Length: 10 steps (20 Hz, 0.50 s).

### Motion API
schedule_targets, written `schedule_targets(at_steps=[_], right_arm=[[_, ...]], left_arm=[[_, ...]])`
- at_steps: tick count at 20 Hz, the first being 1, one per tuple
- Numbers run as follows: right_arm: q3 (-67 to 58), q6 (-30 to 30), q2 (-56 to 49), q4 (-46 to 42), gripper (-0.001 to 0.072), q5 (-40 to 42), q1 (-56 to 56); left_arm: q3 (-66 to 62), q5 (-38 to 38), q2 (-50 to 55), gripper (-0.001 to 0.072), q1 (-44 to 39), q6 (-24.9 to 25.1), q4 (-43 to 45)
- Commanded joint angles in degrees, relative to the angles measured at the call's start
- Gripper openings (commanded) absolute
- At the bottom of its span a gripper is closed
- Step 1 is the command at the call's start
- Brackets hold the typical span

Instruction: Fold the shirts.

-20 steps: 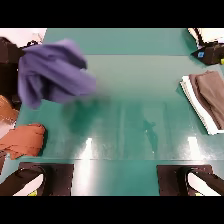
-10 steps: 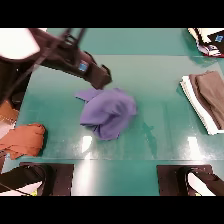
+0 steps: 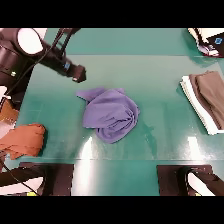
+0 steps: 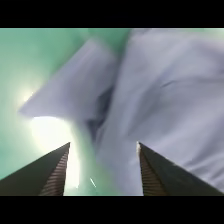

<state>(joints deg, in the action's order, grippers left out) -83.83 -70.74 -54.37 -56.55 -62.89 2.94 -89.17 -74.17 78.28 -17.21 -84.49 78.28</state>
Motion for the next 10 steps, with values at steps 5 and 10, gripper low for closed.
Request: schedule_targets(at_steps=[5,10], right_arm=[[0.0,0.0,-0.7,0.0,0.0014,-3.3,0.1],[0.0,-1.9,-1.9,0.0,0.0013,-3.9,0.1]], left_arm=[[24.5,16.7,6.6,0.0513,11.0,-0.6,-18.1],[24.5,24.1,12.2,0.0513,11.0,-0.6,-27.9]])
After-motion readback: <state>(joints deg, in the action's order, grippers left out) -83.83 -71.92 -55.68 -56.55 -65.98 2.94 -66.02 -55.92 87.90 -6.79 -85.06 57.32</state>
